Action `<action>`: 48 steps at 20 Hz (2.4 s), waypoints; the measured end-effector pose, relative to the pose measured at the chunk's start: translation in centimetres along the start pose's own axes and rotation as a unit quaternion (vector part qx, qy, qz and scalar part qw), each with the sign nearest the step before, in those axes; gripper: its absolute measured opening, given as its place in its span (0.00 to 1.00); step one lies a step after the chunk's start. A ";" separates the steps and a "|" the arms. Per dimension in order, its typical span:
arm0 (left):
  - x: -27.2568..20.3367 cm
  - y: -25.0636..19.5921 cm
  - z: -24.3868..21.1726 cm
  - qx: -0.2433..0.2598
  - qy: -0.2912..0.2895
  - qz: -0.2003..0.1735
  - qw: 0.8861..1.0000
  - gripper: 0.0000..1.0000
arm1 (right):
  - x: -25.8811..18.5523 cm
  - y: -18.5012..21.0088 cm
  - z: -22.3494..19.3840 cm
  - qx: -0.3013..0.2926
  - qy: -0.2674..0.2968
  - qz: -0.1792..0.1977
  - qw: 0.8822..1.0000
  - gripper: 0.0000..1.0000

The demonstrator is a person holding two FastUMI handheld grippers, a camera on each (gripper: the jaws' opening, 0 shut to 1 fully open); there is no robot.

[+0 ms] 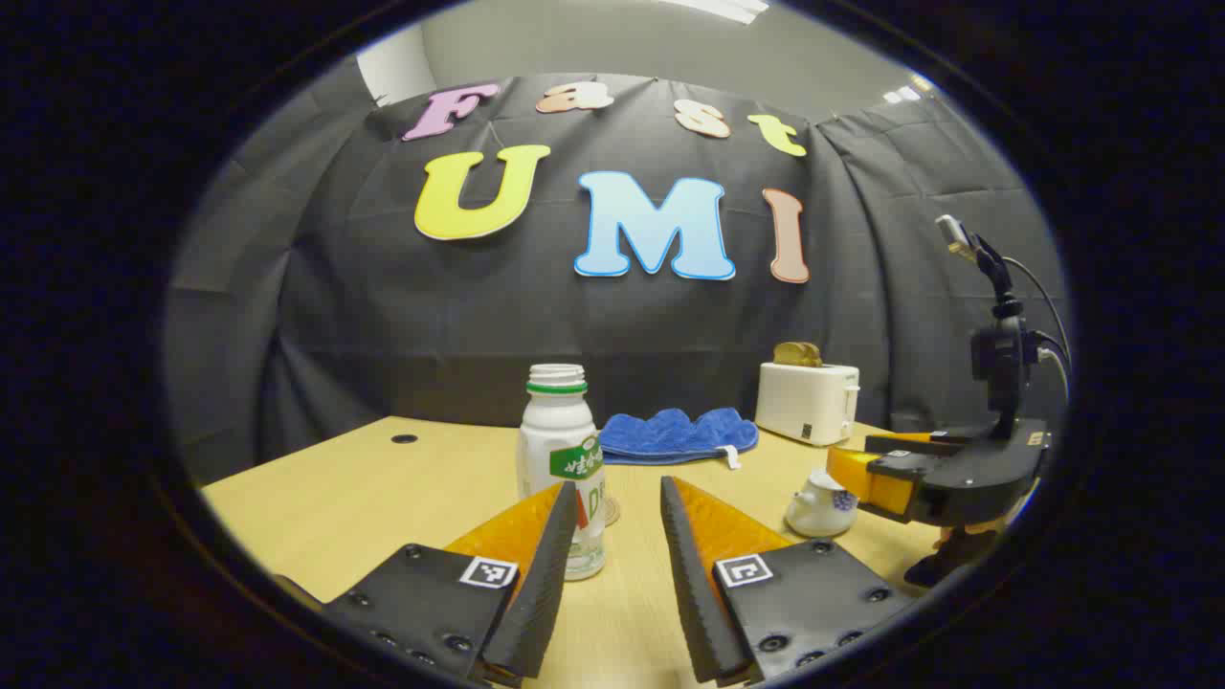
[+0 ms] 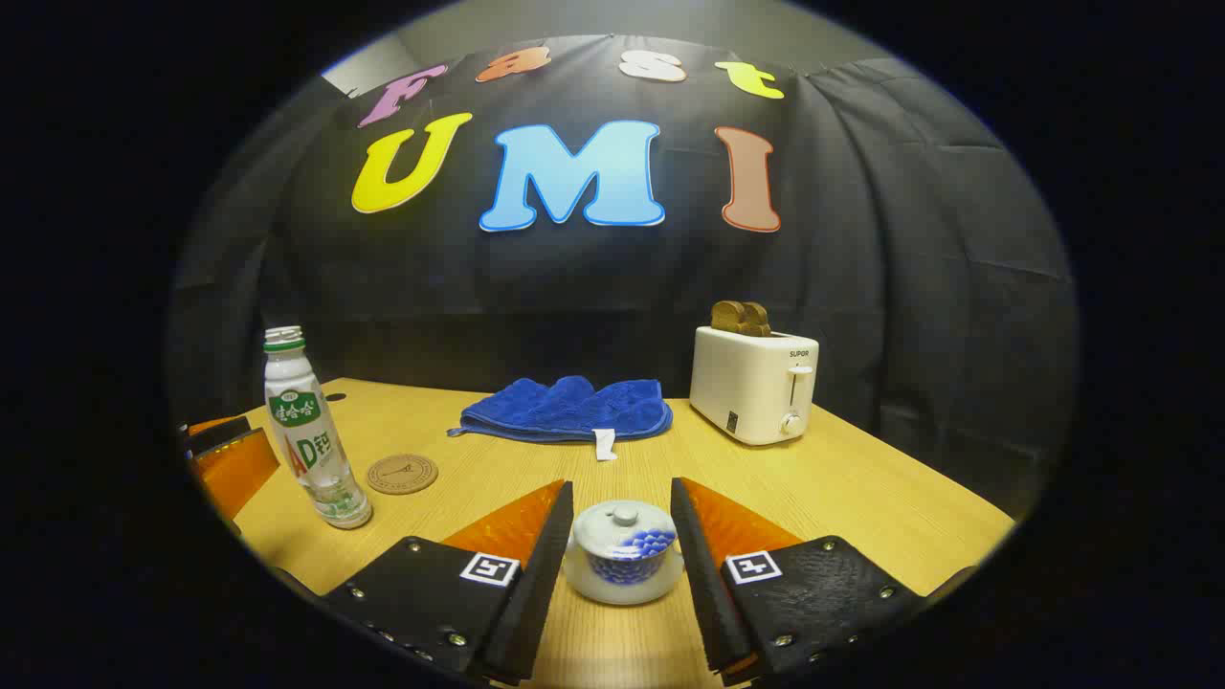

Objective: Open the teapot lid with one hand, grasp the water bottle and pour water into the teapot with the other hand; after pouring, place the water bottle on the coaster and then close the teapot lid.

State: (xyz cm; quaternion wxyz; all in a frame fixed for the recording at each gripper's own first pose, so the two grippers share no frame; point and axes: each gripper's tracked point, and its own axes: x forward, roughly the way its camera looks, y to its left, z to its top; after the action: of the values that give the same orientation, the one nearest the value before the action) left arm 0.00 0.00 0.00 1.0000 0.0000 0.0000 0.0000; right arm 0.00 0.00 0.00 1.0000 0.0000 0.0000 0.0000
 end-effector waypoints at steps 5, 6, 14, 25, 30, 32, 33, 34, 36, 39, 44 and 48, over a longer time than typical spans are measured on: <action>1.2 0.3 -0.2 0.004 0.000 0.001 1.000 0.64 | 2.5 -0.2 -0.5 -0.015 0.002 0.000 1.000 0.64; 1.3 0.4 -0.1 0.003 0.000 0.002 1.000 0.64 | 2.7 -0.5 -0.6 -0.010 0.007 -0.004 1.000 0.49; 2.0 2.1 -1.1 -0.003 0.013 0.019 1.000 0.61 | 3.6 -0.4 -0.5 -0.024 0.012 -0.009 1.000 0.10; 4.4 3.5 -2.6 0.030 0.034 0.030 0.999 1.00 | 1.9 -0.7 3.7 -0.001 -0.082 0.007 0.997 0.10; 6.6 4.6 -3.6 0.037 0.054 0.039 0.997 1.00 | 1.8 -0.8 3.4 0.004 -0.081 0.013 0.997 0.10; 7.4 4.6 -3.8 0.041 0.060 0.036 0.997 1.00 | 1.6 -1.0 3.5 0.006 -0.083 0.012 0.996 0.10; 7.9 4.7 -3.9 0.044 0.063 0.037 0.996 1.00 | 1.5 -1.2 3.6 0.008 -0.085 0.011 0.996 0.10; 8.1 5.0 -3.9 0.050 0.066 0.041 0.996 1.00 | 1.4 -1.4 3.7 0.009 -0.087 0.008 0.996 0.10; 8.2 4.6 -3.9 0.054 0.069 0.035 0.996 1.00 | 1.3 -1.8 3.8 0.011 -0.091 0.003 0.996 0.10; 8.4 4.5 -4.0 0.065 0.071 0.038 0.995 0.92 | 1.0 -2.4 4.2 0.012 -0.097 -0.002 0.995 0.10; 8.6 3.8 -2.6 0.151 0.065 0.042 0.986 0.84 | 0.4 -3.4 4.9 0.015 -0.110 -0.012 0.994 0.10; 9.1 1.6 -0.2 0.257 0.037 0.035 0.965 0.89 | -0.4 -4.7 5.2 0.027 -0.119 -0.022 0.992 0.10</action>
State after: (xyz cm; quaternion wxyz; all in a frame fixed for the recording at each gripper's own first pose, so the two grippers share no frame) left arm 9.12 1.62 -0.19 0.9651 0.2569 0.0366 0.0354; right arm -0.40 -4.74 5.18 0.9922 0.0272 -0.1193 -0.0224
